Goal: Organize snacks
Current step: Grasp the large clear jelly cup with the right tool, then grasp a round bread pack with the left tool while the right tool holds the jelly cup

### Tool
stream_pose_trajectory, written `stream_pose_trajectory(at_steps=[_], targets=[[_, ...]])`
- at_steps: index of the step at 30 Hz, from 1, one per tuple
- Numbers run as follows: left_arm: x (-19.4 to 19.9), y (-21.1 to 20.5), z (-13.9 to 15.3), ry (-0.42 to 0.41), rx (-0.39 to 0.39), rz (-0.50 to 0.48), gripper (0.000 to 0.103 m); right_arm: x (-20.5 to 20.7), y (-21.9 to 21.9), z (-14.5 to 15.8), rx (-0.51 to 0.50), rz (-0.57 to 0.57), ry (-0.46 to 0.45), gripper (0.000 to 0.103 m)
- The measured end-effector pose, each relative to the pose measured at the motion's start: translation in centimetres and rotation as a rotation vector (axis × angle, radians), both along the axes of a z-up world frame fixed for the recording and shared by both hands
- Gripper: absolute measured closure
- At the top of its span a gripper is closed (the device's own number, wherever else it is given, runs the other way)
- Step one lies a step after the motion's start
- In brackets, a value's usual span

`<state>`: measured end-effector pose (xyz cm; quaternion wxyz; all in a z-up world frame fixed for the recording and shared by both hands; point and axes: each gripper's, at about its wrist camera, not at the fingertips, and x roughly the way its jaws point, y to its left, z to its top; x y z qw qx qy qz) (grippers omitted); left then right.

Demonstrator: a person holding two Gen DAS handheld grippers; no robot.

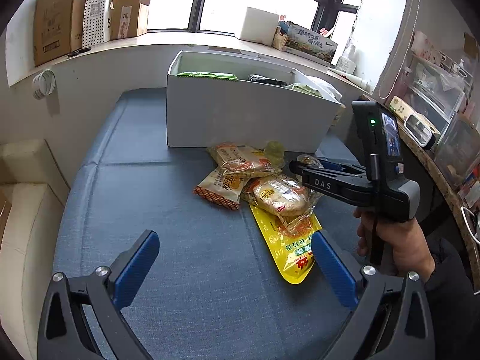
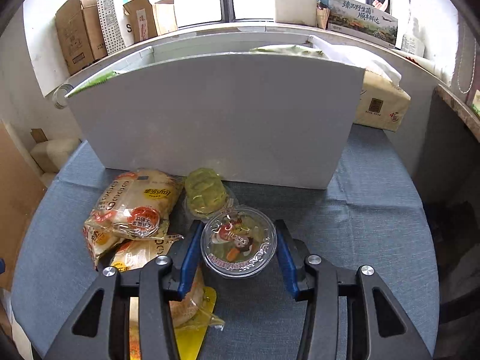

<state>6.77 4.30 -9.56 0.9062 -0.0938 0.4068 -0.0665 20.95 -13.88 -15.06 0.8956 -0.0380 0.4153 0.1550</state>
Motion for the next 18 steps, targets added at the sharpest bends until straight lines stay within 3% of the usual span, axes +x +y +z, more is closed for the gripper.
stream_pose_trajectory(at_steps=[10,18], targets=[[4.8,-1.6,-0.4,0.014,0.031,0.002,0.000,-4.4,-2.6,2.7,0.040,0.000,-0.055,0.052],[12.8,-5.2,-2.1,0.062,0.156,0.018,0.000,-8.7,-6.5,3.6,0.127,-0.058,-0.071,0.052]])
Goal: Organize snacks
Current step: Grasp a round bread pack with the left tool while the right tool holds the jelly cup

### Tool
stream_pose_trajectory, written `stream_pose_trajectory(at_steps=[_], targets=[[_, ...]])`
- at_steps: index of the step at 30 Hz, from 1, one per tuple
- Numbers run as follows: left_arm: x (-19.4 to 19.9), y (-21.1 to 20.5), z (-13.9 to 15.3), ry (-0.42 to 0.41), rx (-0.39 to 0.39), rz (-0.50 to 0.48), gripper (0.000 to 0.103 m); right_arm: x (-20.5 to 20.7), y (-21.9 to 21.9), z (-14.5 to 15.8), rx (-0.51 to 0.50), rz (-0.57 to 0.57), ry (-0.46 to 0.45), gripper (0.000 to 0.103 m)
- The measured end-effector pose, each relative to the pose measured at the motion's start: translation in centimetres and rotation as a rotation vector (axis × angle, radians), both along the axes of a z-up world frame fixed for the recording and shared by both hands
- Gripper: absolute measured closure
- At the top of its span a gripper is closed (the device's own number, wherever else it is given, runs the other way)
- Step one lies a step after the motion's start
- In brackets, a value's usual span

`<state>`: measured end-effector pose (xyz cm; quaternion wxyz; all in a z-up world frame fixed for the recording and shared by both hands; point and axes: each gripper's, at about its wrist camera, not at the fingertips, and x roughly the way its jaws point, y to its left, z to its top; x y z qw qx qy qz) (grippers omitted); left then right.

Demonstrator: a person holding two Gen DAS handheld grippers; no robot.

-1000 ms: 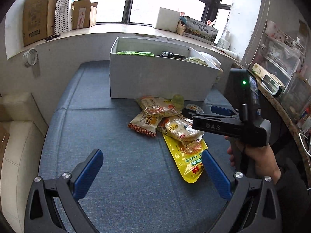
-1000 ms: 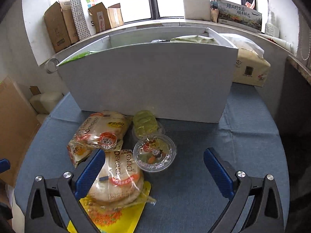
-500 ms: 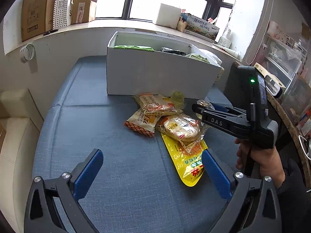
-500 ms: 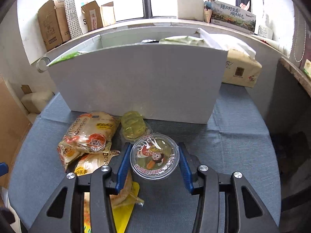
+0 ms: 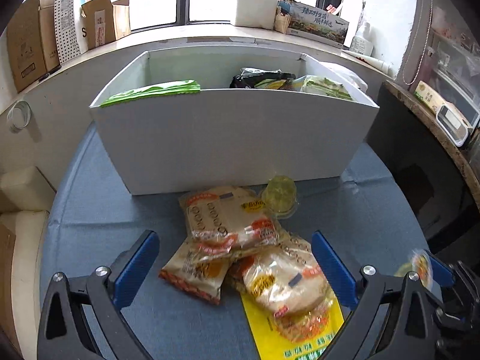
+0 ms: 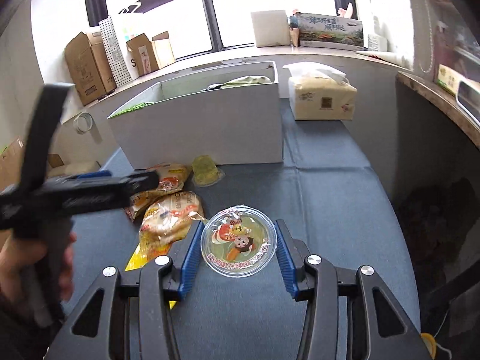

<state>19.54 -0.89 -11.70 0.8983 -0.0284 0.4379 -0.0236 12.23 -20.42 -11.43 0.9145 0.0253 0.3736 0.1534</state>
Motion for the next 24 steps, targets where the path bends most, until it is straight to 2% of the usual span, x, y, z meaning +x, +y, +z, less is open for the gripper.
stream_pose_trajectory(at_steps=[1,6,8,9,11,14,19,24], targets=[[0.8,-0.4,-0.3,0.012,0.028,0.015,0.000,-0.3,-0.3,0.0,0.009,-0.001,0.003,0.052],[3.9,-1.3,-2.3,0.089,0.057,0.025,0.001,-0.6,-1.2,-0.2,0.028,-0.017,0.014,0.052],[4.5,-1.3,-3.2,0.118,0.048,0.013,0.006,-0.5,-1.5,-0.2,0.036,-0.019,0.020,0.052],[4.6,-1.2,-3.5,0.126,0.068,0.019,0.012,-0.6,-1.5,-0.3,0.038,-0.019,0.019,0.052],[4.5,-1.2,-3.5,0.110,0.086,0.011,0.019,-0.6,-1.6,-0.3,0.044,-0.018,0.018,0.052],[4.2,-0.2,-3.1,0.105,0.046,0.010,0.027,-0.7,-1.5,-0.2,0.048,-0.014,0.018,0.052],[2.1,0.6,-1.4,0.044,0.031,-0.018,0.027,-0.7,-1.0,0.0,0.042,-0.001,0.011,0.052],[-2.7,1.1,1.4,-0.066,-0.005,-0.054,0.027,-1.1,-0.5,0.6,0.041,0.012,-0.007,0.052]])
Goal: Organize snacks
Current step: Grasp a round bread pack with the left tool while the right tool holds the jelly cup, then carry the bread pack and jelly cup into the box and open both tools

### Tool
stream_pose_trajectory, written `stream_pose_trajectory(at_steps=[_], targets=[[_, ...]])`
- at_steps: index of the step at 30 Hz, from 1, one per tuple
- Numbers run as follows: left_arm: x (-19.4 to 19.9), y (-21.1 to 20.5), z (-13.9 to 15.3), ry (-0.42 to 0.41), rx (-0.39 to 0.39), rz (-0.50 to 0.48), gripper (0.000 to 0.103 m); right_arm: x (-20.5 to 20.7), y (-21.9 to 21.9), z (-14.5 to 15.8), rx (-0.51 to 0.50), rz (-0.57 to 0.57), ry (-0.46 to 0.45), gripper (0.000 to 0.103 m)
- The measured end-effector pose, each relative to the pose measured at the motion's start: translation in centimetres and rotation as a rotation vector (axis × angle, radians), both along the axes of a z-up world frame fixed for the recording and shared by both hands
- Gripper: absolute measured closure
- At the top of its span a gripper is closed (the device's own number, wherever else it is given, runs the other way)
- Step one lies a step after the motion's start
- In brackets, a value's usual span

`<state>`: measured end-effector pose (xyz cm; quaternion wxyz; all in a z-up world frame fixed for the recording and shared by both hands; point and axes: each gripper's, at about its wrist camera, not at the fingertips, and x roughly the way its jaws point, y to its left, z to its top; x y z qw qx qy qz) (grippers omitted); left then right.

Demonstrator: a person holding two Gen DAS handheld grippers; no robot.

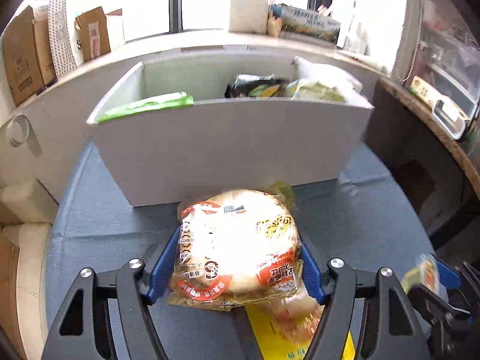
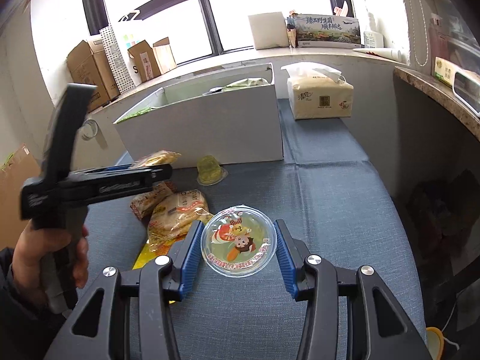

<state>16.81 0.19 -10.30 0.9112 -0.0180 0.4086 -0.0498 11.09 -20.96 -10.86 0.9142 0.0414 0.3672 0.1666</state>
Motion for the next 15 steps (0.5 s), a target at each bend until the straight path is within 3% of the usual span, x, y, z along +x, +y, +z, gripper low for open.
stream_pose_trajectory(at_steps=[8,15], targets=[[-6.2,2.5,5.9,-0.144,-0.076,0.007,0.027,0.5,1.2,2.6,0.028,0.033,-0.053,0.052],[-4.9,3.7,11.0,-0.228,-0.071,0.024,0.027,2.8,3.9,7.0,0.009,0.096,-0.145,0.052]])
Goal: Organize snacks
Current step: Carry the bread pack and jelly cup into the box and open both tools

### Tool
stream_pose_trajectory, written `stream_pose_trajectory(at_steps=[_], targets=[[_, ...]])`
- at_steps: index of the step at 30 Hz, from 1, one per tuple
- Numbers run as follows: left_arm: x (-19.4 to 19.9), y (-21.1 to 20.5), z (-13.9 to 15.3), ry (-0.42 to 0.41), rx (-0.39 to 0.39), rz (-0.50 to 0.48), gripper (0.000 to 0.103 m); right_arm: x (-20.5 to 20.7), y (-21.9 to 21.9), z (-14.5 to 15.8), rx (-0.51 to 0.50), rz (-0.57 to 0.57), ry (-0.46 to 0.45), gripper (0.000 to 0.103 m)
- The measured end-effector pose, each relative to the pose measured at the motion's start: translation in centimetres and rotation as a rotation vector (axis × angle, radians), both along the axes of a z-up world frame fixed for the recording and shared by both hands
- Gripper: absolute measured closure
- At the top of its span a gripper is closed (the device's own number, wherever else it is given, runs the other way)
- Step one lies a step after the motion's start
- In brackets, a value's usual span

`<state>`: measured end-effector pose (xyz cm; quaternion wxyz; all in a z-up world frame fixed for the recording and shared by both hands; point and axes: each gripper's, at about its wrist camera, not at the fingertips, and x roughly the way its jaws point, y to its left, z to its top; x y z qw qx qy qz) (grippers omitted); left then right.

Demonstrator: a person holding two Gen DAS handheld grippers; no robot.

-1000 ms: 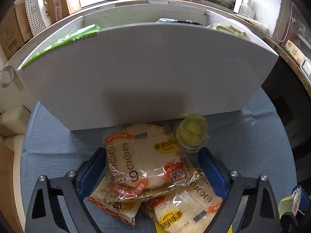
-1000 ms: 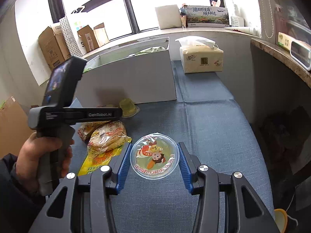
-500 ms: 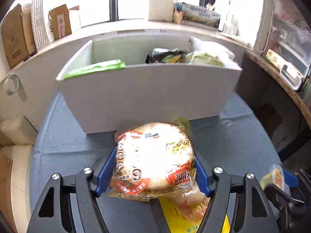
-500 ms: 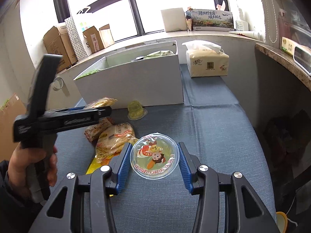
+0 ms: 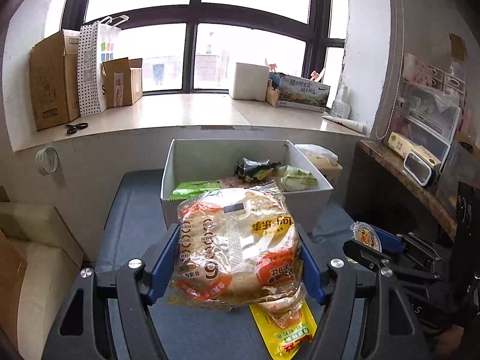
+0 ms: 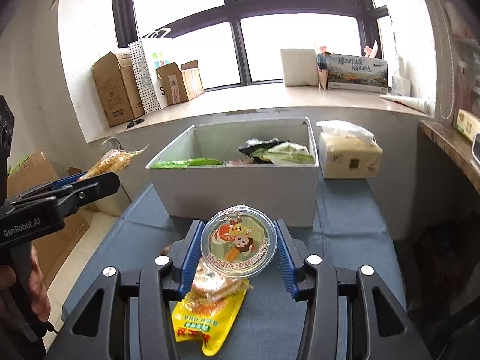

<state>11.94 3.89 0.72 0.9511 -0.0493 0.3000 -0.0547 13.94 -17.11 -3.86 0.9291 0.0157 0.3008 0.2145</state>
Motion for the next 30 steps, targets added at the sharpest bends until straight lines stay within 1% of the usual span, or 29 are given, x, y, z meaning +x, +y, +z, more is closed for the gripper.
stream_pose_trajectory(at_steps=[4,6,8,10,13,15,17,18,19,20,21,23,24,26,30], targets=[[4.0,1.0,1.7,-0.028,0.015,0.021,0.027,3.4,1.5,2.9,0.039,0.043,-0.027,0.052],[6.5,1.4,2.2,-0.027,0.028,0.019,0.027,5.8,2.2,4.0,0.038,0.046,-0.021,0.052],[9.1,1.7,2.2,-0.018,0.039,0.025,0.027,8.1,2.9,4.9,0.040,0.047,-0.035,0.052],[11.7,1.9,1.8,0.002,0.041,0.024,0.027,10.6,3.4,5.3,0.037,0.044,-0.023,0.052],[14.5,1.8,1.0,0.017,0.078,0.032,0.027,14.0,3.6,5.2,0.035,0.008,0.000,0.052],[15.7,1.8,0.6,0.023,0.075,0.022,0.027,16.2,3.7,4.9,0.046,-0.014,0.039,0.052],[16.6,1.9,0.1,0.027,0.057,0.017,0.025,17.6,3.8,4.4,0.052,-0.008,0.064,0.052],[17.2,1.9,-0.2,0.042,0.061,0.016,0.014,18.1,3.9,4.2,0.050,-0.011,0.067,0.048],[17.6,1.9,-0.6,0.055,0.058,0.021,0.000,18.5,3.9,4.1,0.052,-0.016,0.073,0.024],[17.8,2.0,-1.0,0.058,0.054,0.023,0.000,18.9,3.7,3.8,0.058,-0.027,0.084,0.008],[17.9,2.1,-1.3,0.064,0.053,0.019,0.000,19.0,3.3,3.7,0.079,-0.044,0.087,0.000],[18.1,2.0,-2.0,0.085,0.051,-0.007,0.000,18.6,2.5,3.9,0.124,-0.043,0.053,0.000],[18.0,2.0,-2.2,0.081,0.055,-0.009,0.000,18.3,2.3,4.0,0.123,-0.053,0.034,0.000],[17.8,2.0,-2.4,0.079,0.071,0.004,0.000,18.0,2.1,4.2,0.104,-0.055,0.031,0.000],[17.3,2.5,-2.3,0.085,0.035,0.008,0.000,17.1,2.0,4.4,0.105,-0.054,0.012,0.000]])
